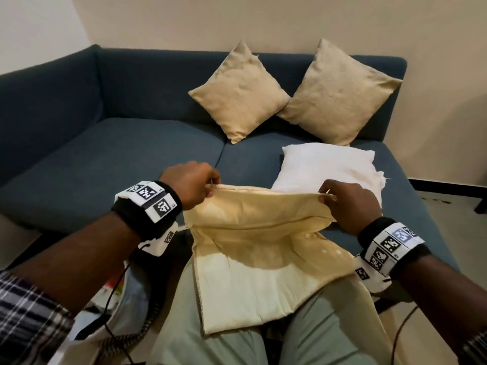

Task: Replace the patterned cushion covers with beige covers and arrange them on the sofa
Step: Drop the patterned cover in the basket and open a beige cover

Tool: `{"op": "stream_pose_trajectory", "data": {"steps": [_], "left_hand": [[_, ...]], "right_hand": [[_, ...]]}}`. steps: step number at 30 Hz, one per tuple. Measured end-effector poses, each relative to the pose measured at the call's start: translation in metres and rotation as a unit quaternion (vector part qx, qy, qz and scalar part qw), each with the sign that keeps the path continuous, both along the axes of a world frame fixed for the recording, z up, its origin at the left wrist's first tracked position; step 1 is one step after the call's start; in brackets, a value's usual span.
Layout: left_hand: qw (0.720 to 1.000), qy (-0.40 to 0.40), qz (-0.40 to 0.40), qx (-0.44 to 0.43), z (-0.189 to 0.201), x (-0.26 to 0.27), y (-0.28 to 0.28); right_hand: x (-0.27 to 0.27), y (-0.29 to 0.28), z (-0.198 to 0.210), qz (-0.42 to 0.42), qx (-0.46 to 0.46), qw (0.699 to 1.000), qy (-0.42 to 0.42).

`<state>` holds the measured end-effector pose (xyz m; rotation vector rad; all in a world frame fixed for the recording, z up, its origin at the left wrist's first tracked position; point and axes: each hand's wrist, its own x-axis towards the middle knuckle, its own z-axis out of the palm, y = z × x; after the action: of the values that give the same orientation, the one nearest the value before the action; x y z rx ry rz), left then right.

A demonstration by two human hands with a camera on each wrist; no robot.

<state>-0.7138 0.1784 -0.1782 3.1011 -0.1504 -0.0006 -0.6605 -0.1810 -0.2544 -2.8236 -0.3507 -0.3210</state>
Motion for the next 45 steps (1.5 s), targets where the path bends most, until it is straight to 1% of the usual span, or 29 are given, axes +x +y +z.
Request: {"op": "stream_pose_trajectory", "data": {"steps": [2, 4, 8, 11, 13, 15, 17, 18, 19, 20, 22, 23, 24, 26, 28, 29, 30, 31, 32, 34, 35, 36, 37, 38, 39, 41, 42, 44, 45], "left_hand": [[0.998, -0.046, 0.039, -0.034, 0.0, 0.009, 0.01], [0.993, -0.067, 0.07, -0.069, -0.002, 0.017, 0.02], [0.983, -0.124, 0.091, -0.103, -0.011, 0.027, 0.035], [0.97, -0.158, 0.098, -0.155, -0.01, 0.03, 0.044], [0.955, -0.185, 0.101, -0.208, -0.003, 0.031, 0.05], [0.938, -0.237, 0.098, -0.233, 0.01, 0.032, 0.054], [0.925, -0.311, 0.108, -0.191, 0.031, 0.04, 0.057], [0.916, -0.348, 0.128, -0.155, 0.048, 0.046, 0.057], [0.904, -0.377, 0.15, -0.137, 0.067, 0.053, 0.055], [0.891, -0.399, 0.165, -0.14, 0.089, 0.063, 0.053], [0.871, -0.423, 0.166, -0.187, 0.13, 0.084, 0.044], [0.862, -0.429, 0.16, -0.218, 0.149, 0.095, 0.037], [0.853, -0.433, 0.15, -0.247, 0.165, 0.104, 0.027], [0.837, -0.452, 0.112, -0.287, 0.186, 0.117, -0.002], [0.818, -0.481, 0.034, -0.314, 0.188, 0.121, -0.042], [0.811, -0.477, -0.031, -0.337, 0.18, 0.119, -0.063], [0.814, -0.437, -0.098, -0.369, 0.165, 0.118, -0.085], [0.824, -0.363, -0.162, -0.403, 0.146, 0.114, -0.104], [0.841, -0.269, -0.22, -0.416, 0.123, 0.11, -0.121], [0.877, -0.107, -0.285, -0.371, 0.071, 0.095, -0.147], [0.89, -0.037, -0.294, -0.348, 0.046, 0.087, -0.154], [0.892, 0.027, -0.292, -0.344, 0.023, 0.078, -0.157], [0.89, 0.071, -0.282, -0.35, 0.005, 0.072, -0.154], [0.89, 0.096, -0.269, -0.355, -0.011, 0.067, -0.15], [0.894, 0.11, -0.254, -0.352, -0.019, 0.064, -0.141], [0.92, 0.116, -0.221, -0.303, -0.031, 0.062, -0.119], [0.933, 0.117, -0.203, -0.272, -0.032, 0.061, -0.107], [0.952, 0.122, -0.166, -0.228, -0.036, 0.058, -0.086], [0.957, 0.122, -0.149, -0.218, -0.038, 0.056, -0.08]], "right_hand": [[0.01, 0.003, 0.003, -0.003, 0.013, 1.0, -0.005], [0.019, 0.008, 0.007, -0.008, 0.025, 1.0, -0.003], [0.031, 0.02, 0.017, -0.014, 0.024, 1.0, -0.001], [0.033, 0.028, 0.033, -0.014, 0.112, 0.994, 0.015], [0.032, 0.036, 0.047, -0.007, 0.183, 0.983, -0.012], [0.027, 0.047, 0.065, 0.007, 0.243, 0.969, -0.05], [0.023, 0.061, 0.08, 0.029, 0.319, 0.945, -0.062], [0.02, 0.069, 0.088, 0.042, 0.373, 0.925, -0.061], [0.016, 0.078, 0.094, 0.055, 0.437, 0.897, -0.045], [0.009, 0.088, 0.101, 0.071, 0.5, 0.863, -0.021], [-0.01, 0.108, 0.111, 0.104, 0.593, 0.798, 0.044], [-0.019, 0.117, 0.113, 0.118, 0.614, 0.778, 0.071], [-0.029, 0.126, 0.113, 0.132, 0.625, 0.763, 0.095], [-0.045, 0.137, 0.108, 0.16, 0.629, 0.748, 0.137], [-0.056, 0.145, 0.098, 0.184, 0.618, 0.74, 0.189], [-0.062, 0.148, 0.093, 0.198, 0.612, 0.735, 0.213], [-0.067, 0.148, 0.085, 0.208, 0.602, 0.737, 0.225], [-0.07, 0.148, 0.075, 0.218, 0.582, 0.748, 0.233], [-0.073, 0.145, 0.063, 0.225, 0.552, 0.765, 0.245], [-0.08, 0.134, 0.036, 0.253, 0.463, 0.798, 0.292], [-0.084, 0.125, 0.023, 0.263, 0.415, 0.809, 0.322], [-0.087, 0.117, 0.012, 0.266, 0.368, 0.823, 0.34], [-0.09, 0.108, 0.002, 0.267, 0.327, 0.836, 0.35], [-0.091, 0.099, -0.008, 0.274, 0.276, 0.848, 0.359], [-0.091, 0.093, -0.013, 0.278, 0.217, 0.863, 0.363], [-0.092, 0.078, -0.019, 0.275, 0.114, 0.871, 0.39], [-0.09, 0.072, -0.021, 0.266, 0.081, 0.872, 0.403], [-0.084, 0.056, -0.019, 0.239, 0.046, 0.89, 0.386], [-0.075, 0.046, -0.019, 0.212, 0.049, 0.908, 0.358]]}}
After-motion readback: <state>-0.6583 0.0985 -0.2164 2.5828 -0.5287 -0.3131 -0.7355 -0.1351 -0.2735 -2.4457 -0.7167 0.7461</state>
